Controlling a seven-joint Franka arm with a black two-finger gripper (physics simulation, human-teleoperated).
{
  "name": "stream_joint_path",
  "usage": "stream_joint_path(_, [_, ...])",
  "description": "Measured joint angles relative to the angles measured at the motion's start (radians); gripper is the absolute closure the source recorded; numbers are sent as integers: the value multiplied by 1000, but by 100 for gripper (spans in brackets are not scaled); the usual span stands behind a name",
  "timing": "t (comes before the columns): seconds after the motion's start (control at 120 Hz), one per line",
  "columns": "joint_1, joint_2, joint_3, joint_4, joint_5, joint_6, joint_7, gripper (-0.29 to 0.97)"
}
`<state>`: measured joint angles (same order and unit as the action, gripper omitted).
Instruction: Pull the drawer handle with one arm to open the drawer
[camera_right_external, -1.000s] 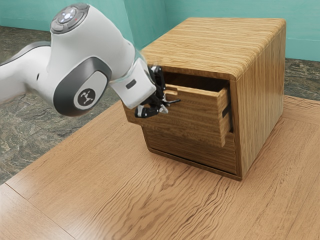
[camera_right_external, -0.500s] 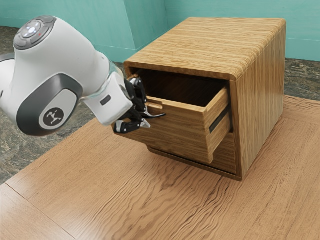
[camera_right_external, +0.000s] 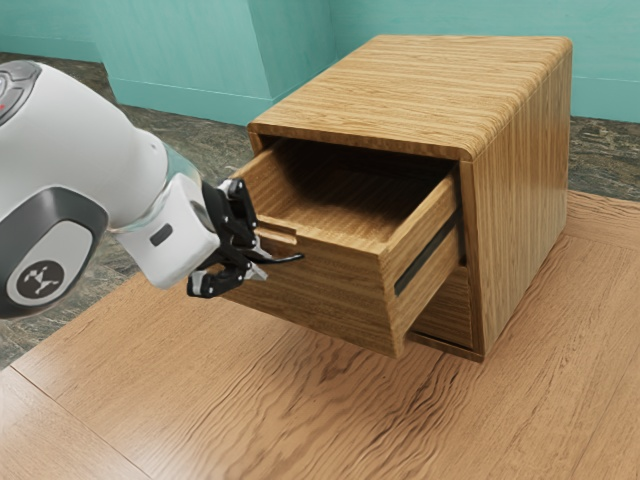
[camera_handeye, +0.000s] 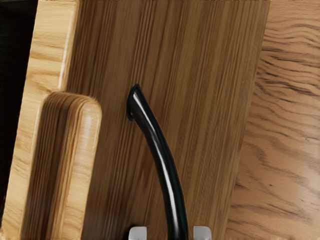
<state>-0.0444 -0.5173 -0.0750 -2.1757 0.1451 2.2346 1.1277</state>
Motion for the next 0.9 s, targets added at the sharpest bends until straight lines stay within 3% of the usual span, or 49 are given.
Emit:
stream_joint_path(0.508, [2, -109, -49, -66, -5, -58, -45, 78])
stream_joint_path(0.9, [1, -116, -52, -70, -8, -105, -73, 76])
